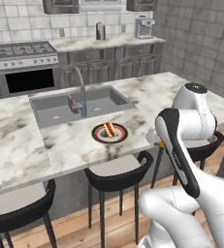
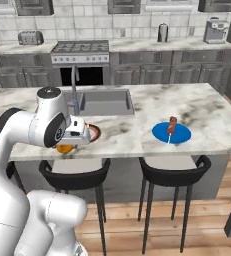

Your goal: Pick up the orange and peach from the fridge and place one fruit on each plate on the dining counter.

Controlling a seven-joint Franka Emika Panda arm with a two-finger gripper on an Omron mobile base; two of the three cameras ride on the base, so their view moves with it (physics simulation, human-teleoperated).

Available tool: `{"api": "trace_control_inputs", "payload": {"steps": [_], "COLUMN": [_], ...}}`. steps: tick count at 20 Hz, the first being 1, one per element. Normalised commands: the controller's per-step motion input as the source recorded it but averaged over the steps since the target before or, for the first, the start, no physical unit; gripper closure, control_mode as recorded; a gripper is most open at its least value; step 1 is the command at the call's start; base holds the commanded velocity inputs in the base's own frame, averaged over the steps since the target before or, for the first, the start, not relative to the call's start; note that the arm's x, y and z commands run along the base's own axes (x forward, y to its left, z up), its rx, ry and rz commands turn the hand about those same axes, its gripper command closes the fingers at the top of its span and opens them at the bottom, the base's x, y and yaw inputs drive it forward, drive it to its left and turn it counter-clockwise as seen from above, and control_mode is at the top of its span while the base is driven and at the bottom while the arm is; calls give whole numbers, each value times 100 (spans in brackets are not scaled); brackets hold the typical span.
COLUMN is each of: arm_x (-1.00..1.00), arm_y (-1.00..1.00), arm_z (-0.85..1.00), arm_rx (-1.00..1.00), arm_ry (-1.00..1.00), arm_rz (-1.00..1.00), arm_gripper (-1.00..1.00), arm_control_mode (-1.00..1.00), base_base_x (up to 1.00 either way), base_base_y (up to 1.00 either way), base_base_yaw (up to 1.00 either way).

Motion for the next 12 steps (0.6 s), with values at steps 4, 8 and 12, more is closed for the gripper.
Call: {"api": "trace_control_inputs", "payload": {"steps": [4,8,12], "arm_x": [0,0,0], "arm_y": [0,0,0], "arm_z": [0,0,0], "arm_rx": [0,0,0], "arm_ry": [0,0,0], "arm_rz": [0,0,0], "arm_gripper": [100,100,100], "arm_control_mode": [100,100,100], "base_base_x": [57,12,-5], "base_base_y": [-48,-18,-1], "base_base_yaw": [21,32,34]}}
